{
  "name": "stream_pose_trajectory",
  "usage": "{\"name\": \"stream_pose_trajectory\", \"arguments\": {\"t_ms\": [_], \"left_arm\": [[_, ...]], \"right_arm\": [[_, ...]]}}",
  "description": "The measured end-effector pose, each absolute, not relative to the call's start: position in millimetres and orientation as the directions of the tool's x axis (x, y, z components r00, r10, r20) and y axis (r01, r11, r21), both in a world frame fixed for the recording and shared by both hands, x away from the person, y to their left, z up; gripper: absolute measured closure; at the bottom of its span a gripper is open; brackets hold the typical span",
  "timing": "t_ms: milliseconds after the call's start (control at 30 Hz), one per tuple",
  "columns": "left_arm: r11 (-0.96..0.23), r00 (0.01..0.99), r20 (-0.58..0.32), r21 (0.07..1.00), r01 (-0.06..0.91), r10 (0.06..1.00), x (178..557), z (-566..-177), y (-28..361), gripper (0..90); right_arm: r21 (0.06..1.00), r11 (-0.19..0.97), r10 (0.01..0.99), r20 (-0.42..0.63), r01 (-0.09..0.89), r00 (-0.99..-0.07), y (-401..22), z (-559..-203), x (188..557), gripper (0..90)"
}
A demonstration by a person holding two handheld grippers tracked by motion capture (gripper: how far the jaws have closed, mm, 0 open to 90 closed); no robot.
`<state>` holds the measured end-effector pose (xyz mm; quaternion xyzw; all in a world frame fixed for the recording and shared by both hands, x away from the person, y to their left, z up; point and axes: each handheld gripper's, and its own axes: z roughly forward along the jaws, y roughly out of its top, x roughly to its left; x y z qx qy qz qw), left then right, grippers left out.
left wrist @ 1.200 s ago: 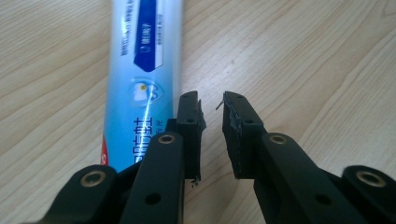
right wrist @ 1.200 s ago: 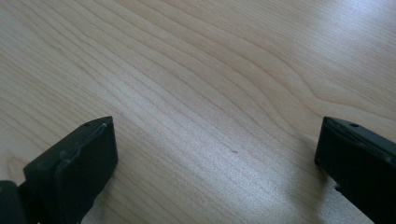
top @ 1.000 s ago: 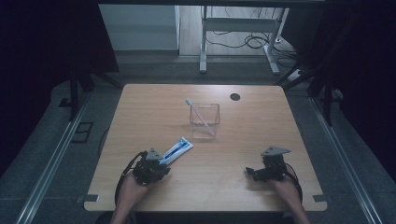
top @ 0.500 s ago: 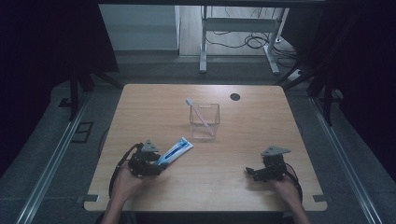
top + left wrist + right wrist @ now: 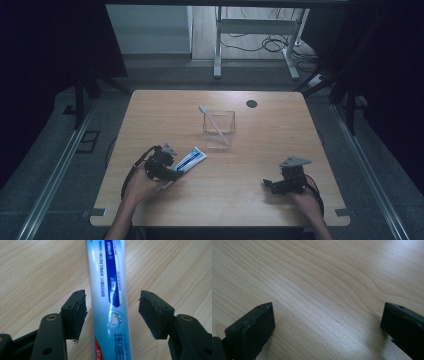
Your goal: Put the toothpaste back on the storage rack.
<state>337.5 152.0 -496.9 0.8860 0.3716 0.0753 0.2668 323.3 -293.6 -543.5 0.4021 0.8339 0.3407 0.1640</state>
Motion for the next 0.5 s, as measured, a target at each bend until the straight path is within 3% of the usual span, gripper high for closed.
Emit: {"name": "stream_pose_trajectory", "arguments": {"t_ms": [500], "left_arm": [[-0.611, 0.715, -0.085, 0.456, 0.647, 0.694, 356.1, -509.3, 138.6, 44.2]], "right_arm": [[0.699, 0.444, 0.783, 0.001, 0.560, -0.622, -293.6, -543.4, 323.2, 0.0]]}}
